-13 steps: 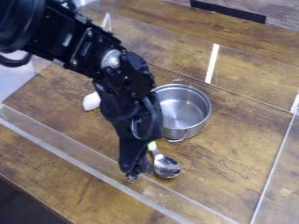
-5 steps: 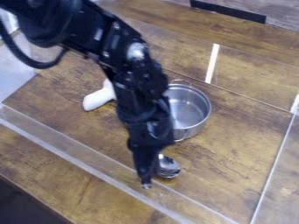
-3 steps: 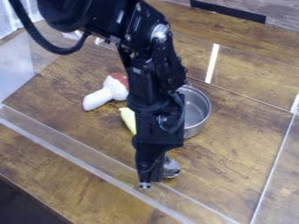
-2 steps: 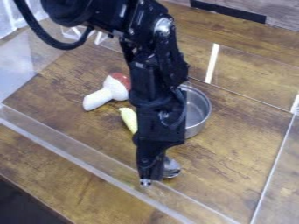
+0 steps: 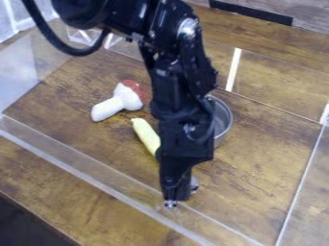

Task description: Move the green spoon to the right

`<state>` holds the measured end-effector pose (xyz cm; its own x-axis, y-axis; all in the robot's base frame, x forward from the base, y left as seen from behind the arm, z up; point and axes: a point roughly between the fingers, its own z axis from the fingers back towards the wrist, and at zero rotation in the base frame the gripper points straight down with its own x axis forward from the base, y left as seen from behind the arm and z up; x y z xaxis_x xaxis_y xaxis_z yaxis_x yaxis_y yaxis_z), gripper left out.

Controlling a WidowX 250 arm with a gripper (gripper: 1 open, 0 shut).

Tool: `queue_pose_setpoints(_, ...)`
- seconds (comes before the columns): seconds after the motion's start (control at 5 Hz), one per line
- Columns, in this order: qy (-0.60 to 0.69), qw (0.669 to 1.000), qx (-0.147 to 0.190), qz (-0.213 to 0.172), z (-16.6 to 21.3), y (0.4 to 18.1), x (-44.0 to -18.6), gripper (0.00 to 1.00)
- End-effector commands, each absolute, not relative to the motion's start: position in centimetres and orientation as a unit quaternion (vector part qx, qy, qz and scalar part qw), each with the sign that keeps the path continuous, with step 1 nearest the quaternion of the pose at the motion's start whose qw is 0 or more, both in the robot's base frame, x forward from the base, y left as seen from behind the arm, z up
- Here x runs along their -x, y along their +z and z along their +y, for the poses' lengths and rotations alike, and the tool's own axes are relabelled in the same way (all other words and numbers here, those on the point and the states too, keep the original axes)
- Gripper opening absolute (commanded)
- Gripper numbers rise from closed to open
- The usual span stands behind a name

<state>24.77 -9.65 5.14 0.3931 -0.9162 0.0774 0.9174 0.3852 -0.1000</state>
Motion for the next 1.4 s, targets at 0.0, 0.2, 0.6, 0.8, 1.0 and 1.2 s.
queue_pose_setpoints(0.0,-0.525,0.848,0.066,-0.023,-8.3,4.8,-25.4,0.0)
queue_pose_setpoints(0.2,-0.509,0.858,0.07,-0.019,-7.5,3.8,-25.2,0.0)
queue_pose_setpoints(0.6,-0.479,0.875,0.072,-0.012,-7.5,5.1,-24.3,0.0)
queue_pose_setpoints(0.8,-0.491,0.868,0.075,-0.007,-7.3,5.3,-23.4,0.0)
queue_pose_setpoints(1.0,-0.505,0.859,0.078,-0.001,-7.3,5.3,-22.9,0.0)
queue_pose_setpoints(1.2,-0.507,0.858,0.082,0.005,-7.9,5.9,-23.0,0.0)
